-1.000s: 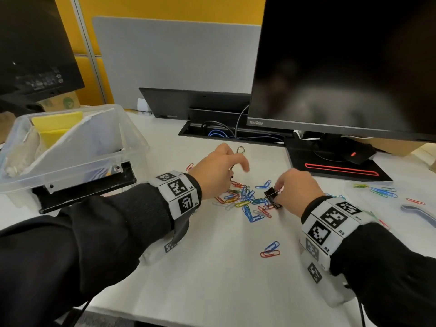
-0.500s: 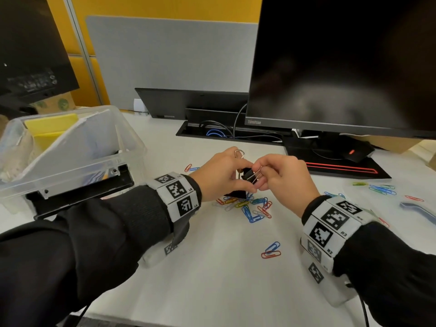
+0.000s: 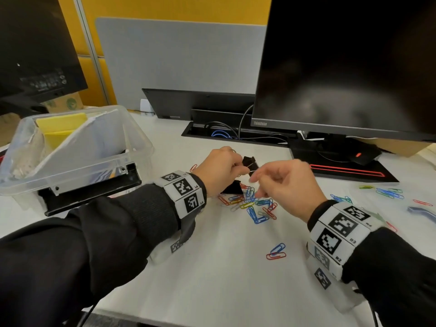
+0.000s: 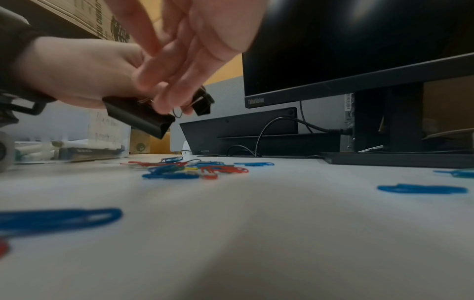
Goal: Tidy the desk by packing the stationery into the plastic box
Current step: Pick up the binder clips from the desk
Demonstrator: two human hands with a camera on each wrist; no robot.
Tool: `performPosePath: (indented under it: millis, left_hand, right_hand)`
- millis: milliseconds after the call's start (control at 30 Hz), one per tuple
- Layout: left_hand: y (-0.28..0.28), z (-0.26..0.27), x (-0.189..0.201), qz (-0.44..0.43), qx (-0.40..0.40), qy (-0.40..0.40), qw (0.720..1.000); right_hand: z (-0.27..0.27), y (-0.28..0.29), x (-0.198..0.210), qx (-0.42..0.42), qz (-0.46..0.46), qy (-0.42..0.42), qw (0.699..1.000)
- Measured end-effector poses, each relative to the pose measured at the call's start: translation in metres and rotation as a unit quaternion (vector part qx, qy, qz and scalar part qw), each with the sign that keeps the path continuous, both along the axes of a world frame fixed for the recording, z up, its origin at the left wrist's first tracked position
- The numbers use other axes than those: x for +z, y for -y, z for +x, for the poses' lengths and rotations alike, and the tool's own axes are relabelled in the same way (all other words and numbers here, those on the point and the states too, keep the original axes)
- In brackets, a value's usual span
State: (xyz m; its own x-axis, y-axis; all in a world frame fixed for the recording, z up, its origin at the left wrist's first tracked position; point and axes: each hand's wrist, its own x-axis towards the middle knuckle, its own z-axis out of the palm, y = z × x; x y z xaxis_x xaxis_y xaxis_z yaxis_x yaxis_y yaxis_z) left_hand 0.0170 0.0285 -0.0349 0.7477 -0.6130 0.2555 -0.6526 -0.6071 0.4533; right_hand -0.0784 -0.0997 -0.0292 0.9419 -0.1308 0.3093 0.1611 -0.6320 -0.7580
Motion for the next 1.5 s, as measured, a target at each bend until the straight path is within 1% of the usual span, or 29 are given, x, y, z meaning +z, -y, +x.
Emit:
performPosePath:
  millis: [100, 133, 167, 200, 233, 300, 333, 400, 500, 667, 733, 833, 900, 967, 1033, 1133, 1233, 1333, 1400, 1500]
  left_hand:
    - [-0.001, -0.003, 0.0, -0.004, -0.04, -0.002, 0.999]
    - [-0.002, -0.004, 0.0, -0.007, -0.056, 0.001, 0.998]
    - [-0.002, -0.004, 0.0, -0.007, -0.071, 0.005, 0.997]
    - [-0.002, -0.005, 0.001, -0.006, -0.084, 0.006, 0.996]
    - [-0.003, -0.006, 0.001, -0.005, -0.095, 0.008, 0.995]
    - [-0.002, -0.008, 0.002, -0.007, -0.104, 0.015, 0.994]
    - [-0.001, -0.008, 0.002, -0.005, -0.099, 0.017, 0.995]
    - [-0.001, -0.007, 0.001, 0.006, -0.078, 0.017, 0.997]
    - [-0.001, -0.006, 0.0, 0.012, -0.057, 0.019, 0.998]
    - [0.0, -0.008, 0.002, 0.024, -0.038, 0.022, 0.999]
    - [0.0, -0.008, 0.003, 0.029, -0.031, 0.028, 0.999]
    - [-0.001, -0.009, 0.005, 0.023, -0.031, 0.038, 0.999]
    - [-0.002, -0.011, 0.005, 0.005, -0.032, 0.029, 0.999]
    - [-0.003, -0.011, 0.005, -0.016, -0.026, 0.022, 0.999]
    - [-0.004, -0.011, 0.005, -0.044, -0.005, 0.017, 0.999]
    - [-0.004, -0.011, 0.008, -0.065, 0.023, -0.018, 0.997]
    - [-0.003, -0.011, 0.008, -0.087, 0.003, -0.042, 0.995]
    - [-0.003, -0.012, 0.006, -0.119, -0.016, -0.034, 0.992]
    - [-0.004, -0.014, 0.005, -0.143, -0.024, -0.03, 0.989]
    - [-0.004, -0.017, 0.006, -0.128, -0.032, -0.011, 0.991]
  right_hand:
    - [0.004, 0.01, -0.001, -0.078, 0.013, 0.124, 0.989]
    - [0.005, 0.013, -0.002, -0.096, 0.029, 0.144, 0.984]
    - [0.008, 0.015, -0.004, -0.108, 0.041, 0.142, 0.983]
    - [0.01, 0.015, -0.006, -0.11, 0.05, 0.119, 0.986]
    - [0.012, 0.015, -0.008, -0.095, 0.055, 0.074, 0.991]
    - [0.014, 0.012, -0.01, -0.019, 0.053, -0.026, 0.998]
    - [0.014, 0.01, -0.009, 0.024, 0.06, -0.06, 0.996]
    - [0.014, 0.008, -0.007, 0.076, 0.093, -0.087, 0.989]
    - [0.013, 0.009, -0.005, 0.073, 0.105, -0.088, 0.988]
    - [0.018, 0.011, -0.008, 0.047, 0.124, -0.04, 0.99]
    - [0.02, 0.015, -0.01, 0.005, 0.124, -0.024, 0.992]
    - [0.023, 0.022, -0.01, -0.088, 0.101, -0.008, 0.991]
    - [0.023, 0.022, -0.011, -0.107, 0.096, -0.007, 0.99]
    - [0.024, 0.021, -0.012, -0.11, 0.104, -0.004, 0.988]
    - [0.023, 0.021, -0.011, -0.11, 0.135, 0.0, 0.985]
    - [0.022, 0.018, -0.01, -0.056, 0.195, -0.023, 0.979]
    - [0.021, 0.011, -0.012, 0.003, 0.221, -0.045, 0.974]
    - [0.024, 0.01, -0.014, -0.001, 0.209, -0.043, 0.977]
    - [0.024, 0.01, -0.015, 0.004, 0.21, -0.057, 0.976]
    - [0.023, 0.009, -0.015, 0.02, 0.22, -0.089, 0.971]
